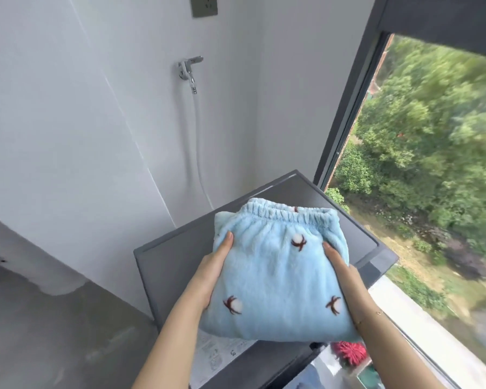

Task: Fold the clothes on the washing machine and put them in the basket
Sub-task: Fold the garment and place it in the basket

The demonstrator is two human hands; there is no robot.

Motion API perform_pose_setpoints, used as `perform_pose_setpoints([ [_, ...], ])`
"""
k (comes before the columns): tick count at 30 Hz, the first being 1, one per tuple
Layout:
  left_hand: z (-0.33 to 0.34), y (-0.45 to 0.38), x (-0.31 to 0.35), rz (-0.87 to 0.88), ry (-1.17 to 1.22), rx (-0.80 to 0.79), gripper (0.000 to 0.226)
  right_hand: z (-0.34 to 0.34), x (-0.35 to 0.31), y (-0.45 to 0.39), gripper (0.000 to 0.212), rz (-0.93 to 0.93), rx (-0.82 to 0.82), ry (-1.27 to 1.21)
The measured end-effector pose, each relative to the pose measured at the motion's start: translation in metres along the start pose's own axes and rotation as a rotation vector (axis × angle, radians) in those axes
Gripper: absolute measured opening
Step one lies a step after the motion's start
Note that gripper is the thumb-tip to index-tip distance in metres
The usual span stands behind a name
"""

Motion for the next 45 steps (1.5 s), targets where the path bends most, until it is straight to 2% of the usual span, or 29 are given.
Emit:
perform_pose_setpoints([
  [8, 0.039, 0.044, -0.015, 0.025, -0.177, -0.257, 0.066, -0.079, 0.060, 0.077, 0.030, 0.033, 0.296, -0.135],
  [10, 0.061, 0.056, -0.024, 0.018, -0.222, -0.325, 0.064, -0.107, 0.081, 0.096, 0.041, 0.071, 0.392, -0.182],
  [11, 0.070, 0.059, -0.027, 0.016, -0.231, -0.348, 0.064, -0.116, 0.091, 0.105, 0.053, 0.092, 0.414, -0.200],
  [13, 0.098, 0.073, -0.038, 0.013, -0.305, -0.419, 0.076, -0.146, 0.118, 0.128, 0.072, 0.151, 0.497, -0.232],
  [15, 0.130, 0.091, -0.055, 0.006, -0.402, -0.475, 0.088, -0.180, 0.144, 0.153, 0.063, 0.173, 0.592, -0.300],
  [17, 0.161, 0.112, -0.068, 0.026, -0.476, -0.549, 0.078, -0.215, 0.164, 0.174, 0.046, 0.168, 0.728, -0.352],
  [19, 0.183, 0.129, -0.078, 0.028, -0.490, -0.633, 0.064, -0.234, 0.180, 0.188, 0.038, 0.169, 0.796, -0.373],
  [24, 0.250, 0.179, -0.133, 0.008, -0.628, -0.829, 0.059, -0.275, 0.255, 0.251, 0.058, 0.311, 0.967, -0.503],
  [27, 0.285, 0.205, -0.171, 0.016, -0.720, -0.897, 0.078, -0.293, 0.298, 0.285, 0.064, 0.398, 1.050, -0.612],
  [30, 0.315, 0.231, -0.204, 0.088, -0.862, -0.940, 0.081, -0.311, 0.328, 0.314, 0.042, 0.394, 1.137, -0.706],
  [33, 0.349, 0.260, -0.233, 0.178, -0.970, -0.957, 0.067, -0.335, 0.358, 0.334, 0.057, 0.361, 1.207, -0.791],
  [35, 0.375, 0.279, -0.251, 0.224, -0.998, -0.994, 0.064, -0.350, 0.373, 0.341, 0.053, 0.370, 1.222, -0.849],
  [38, 0.421, 0.314, -0.282, 0.262, -1.002, -0.997, 0.047, -0.390, 0.408, 0.346, 0.049, 0.408, 1.254, -0.888],
  [43, 0.492, 0.349, -0.325, 0.369, -1.078, -0.957, 0.042, -0.455, 0.452, 0.339, 0.046, 0.441, 1.296, -0.944],
  [45, 0.525, 0.359, -0.345, 0.436, -1.134, -0.945, 0.051, -0.479, 0.470, 0.335, 0.042, 0.462, 1.326, -0.973],
])
Point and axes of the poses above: each hand's wrist, its own y-axis away from the middle knuckle, its own z-axis out of the palm, x = y × z, the point moved 10 cm from there along -y, towards the middle knuckle, and after that the axes turned 14 degrees about x, right-handed, at the moved point
